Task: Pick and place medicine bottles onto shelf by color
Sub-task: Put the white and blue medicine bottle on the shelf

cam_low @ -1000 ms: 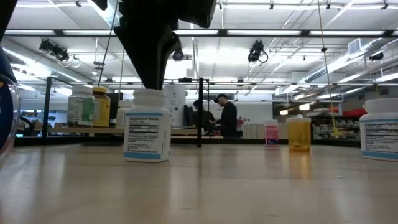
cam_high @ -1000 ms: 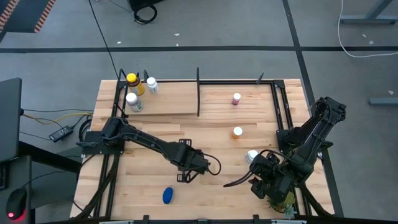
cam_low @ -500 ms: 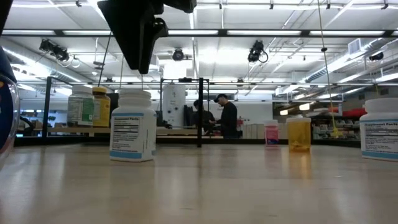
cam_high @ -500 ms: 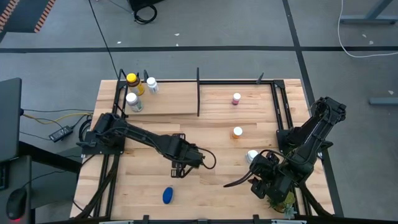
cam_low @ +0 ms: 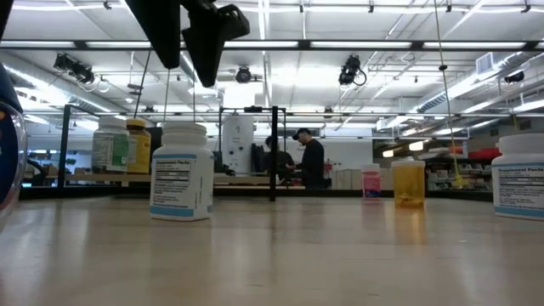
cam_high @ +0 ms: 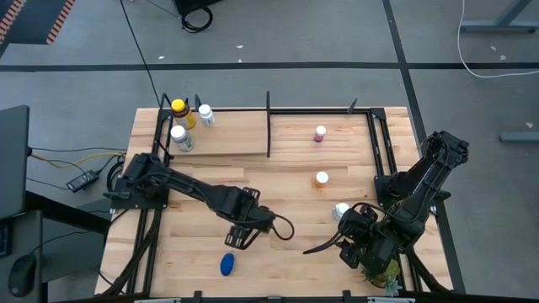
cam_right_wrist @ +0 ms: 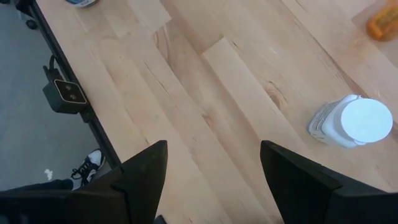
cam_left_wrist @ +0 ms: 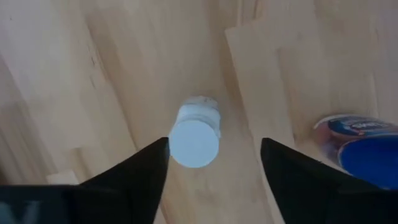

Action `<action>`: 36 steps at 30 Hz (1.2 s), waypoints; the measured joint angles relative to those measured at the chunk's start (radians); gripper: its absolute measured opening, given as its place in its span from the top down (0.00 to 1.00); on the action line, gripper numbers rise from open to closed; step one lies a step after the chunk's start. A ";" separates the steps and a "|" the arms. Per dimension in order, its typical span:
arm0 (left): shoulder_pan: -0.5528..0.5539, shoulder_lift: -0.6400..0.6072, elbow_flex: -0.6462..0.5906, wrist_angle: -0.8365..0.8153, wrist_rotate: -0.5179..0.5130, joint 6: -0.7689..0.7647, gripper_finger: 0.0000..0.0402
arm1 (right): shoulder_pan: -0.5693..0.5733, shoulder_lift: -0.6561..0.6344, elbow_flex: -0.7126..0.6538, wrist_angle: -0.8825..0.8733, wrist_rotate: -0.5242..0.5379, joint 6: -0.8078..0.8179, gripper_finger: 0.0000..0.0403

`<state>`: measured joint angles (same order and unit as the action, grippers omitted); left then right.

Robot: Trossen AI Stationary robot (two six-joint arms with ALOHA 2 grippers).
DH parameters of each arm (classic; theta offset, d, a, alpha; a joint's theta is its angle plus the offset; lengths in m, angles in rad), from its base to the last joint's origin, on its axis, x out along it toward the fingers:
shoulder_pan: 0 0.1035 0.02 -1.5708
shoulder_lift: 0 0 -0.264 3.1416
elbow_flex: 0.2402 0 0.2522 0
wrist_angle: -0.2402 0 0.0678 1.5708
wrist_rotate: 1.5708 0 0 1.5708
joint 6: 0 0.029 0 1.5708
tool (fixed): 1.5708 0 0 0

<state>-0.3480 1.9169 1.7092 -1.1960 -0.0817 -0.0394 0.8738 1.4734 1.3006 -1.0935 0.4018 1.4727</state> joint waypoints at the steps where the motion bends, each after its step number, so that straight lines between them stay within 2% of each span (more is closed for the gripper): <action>1: 0.001 0.005 0.000 0.000 0.000 0.000 0.31 | 0.000 0.000 0.000 0.000 0.004 0.001 0.35; 6: 0.026 0.031 0.000 -0.018 -0.026 0.002 0.19 | 0.000 0.000 0.000 0.001 0.034 0.017 0.35; 11: 0.074 0.048 0.000 -0.073 -0.072 -0.024 0.18 | 0.000 0.000 0.000 0.002 0.044 0.017 0.35; 13: 0.094 0.054 0.000 -0.075 -0.028 -0.024 0.19 | 0.000 0.000 0.000 0.002 0.044 0.013 0.35; 18: 0.123 0.062 0.000 -0.071 0.188 -0.026 0.22 | 0.000 0.000 0.000 0.002 0.044 0.009 0.35; 21: 0.119 0.062 0.001 -0.076 0.219 -0.007 0.21 | 0.000 0.000 0.000 0.002 0.044 0.004 0.35; 24: 0.103 0.060 0.001 -0.079 0.213 0.029 0.20 | 0.000 0.000 0.000 0.001 0.044 0.000 0.35; 29: 0.059 0.082 0.001 -0.050 0.107 0.113 0.20 | 0.000 0.000 0.000 0.000 0.044 0.001 0.35; 36: 0.048 0.103 0.002 -0.028 0.044 0.156 0.20 | 0.000 0.000 0.000 0.001 0.044 0.006 0.35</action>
<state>-0.3004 2.0202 1.7107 -1.2242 -0.0372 0.1169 0.8738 1.4731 1.3006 -1.0927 0.4458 1.4790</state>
